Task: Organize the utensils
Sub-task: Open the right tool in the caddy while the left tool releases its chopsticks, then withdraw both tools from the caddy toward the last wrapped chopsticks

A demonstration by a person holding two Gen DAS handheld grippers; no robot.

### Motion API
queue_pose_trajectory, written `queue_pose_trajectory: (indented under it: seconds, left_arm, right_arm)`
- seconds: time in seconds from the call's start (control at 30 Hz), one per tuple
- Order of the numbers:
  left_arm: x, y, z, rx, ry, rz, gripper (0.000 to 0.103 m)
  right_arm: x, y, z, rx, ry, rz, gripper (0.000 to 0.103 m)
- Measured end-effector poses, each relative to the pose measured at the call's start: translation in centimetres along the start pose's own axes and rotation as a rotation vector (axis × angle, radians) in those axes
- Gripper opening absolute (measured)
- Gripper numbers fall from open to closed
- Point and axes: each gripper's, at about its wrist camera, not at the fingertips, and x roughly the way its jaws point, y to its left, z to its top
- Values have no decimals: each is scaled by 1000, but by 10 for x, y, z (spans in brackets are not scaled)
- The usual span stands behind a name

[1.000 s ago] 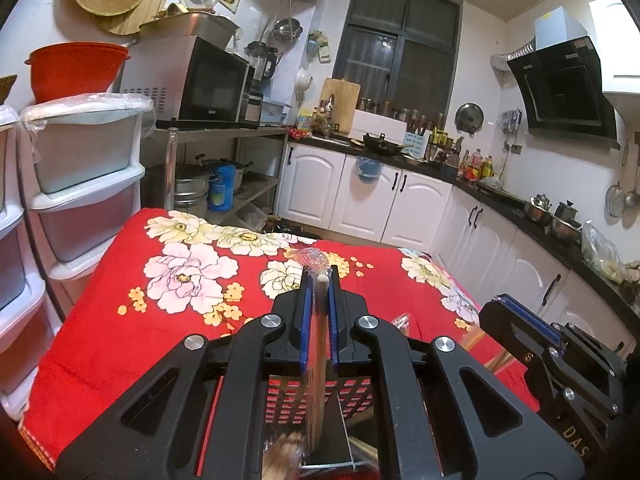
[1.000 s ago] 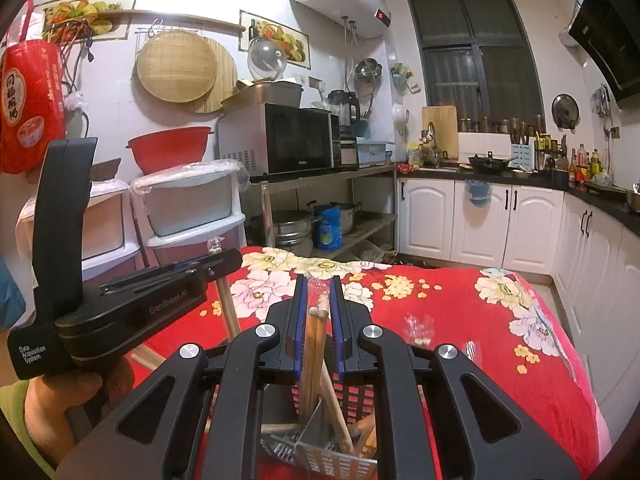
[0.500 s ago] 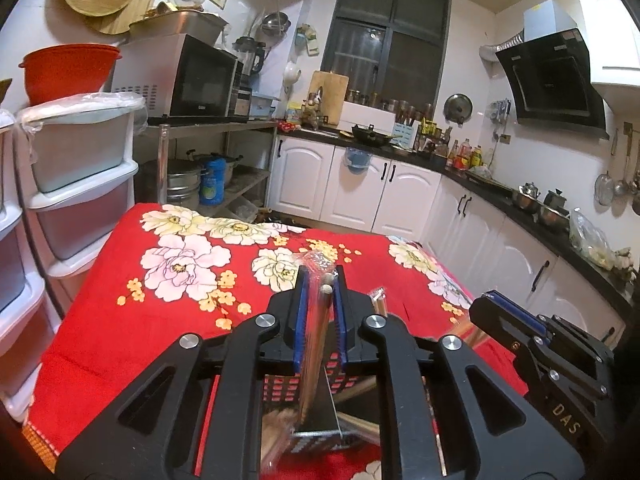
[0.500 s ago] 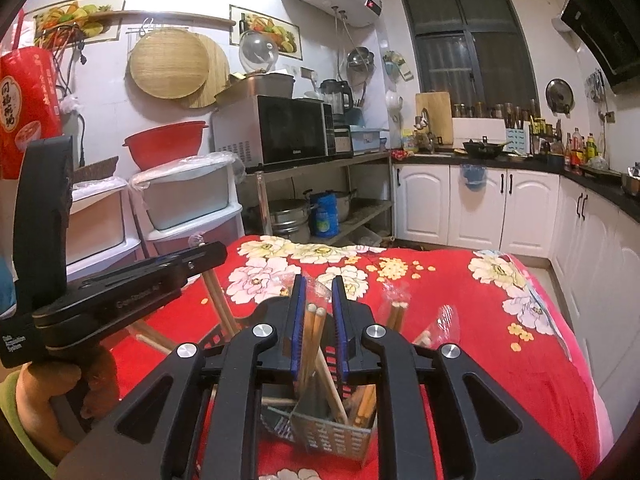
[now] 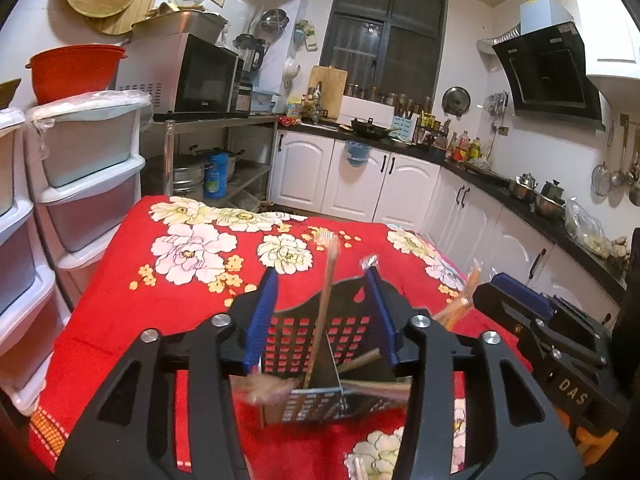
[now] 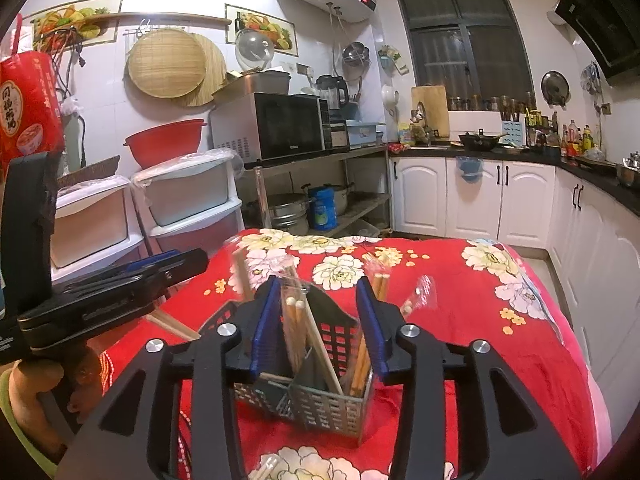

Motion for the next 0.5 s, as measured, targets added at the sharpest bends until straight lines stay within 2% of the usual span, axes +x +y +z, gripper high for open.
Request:
queue_pose_trajectory:
  seconds: [0.5]
  left_arm:
    - [-31,1,-20,1,-3,-10,78]
  right_arm:
    - [-23,-7,-19,8,31,-11,54]
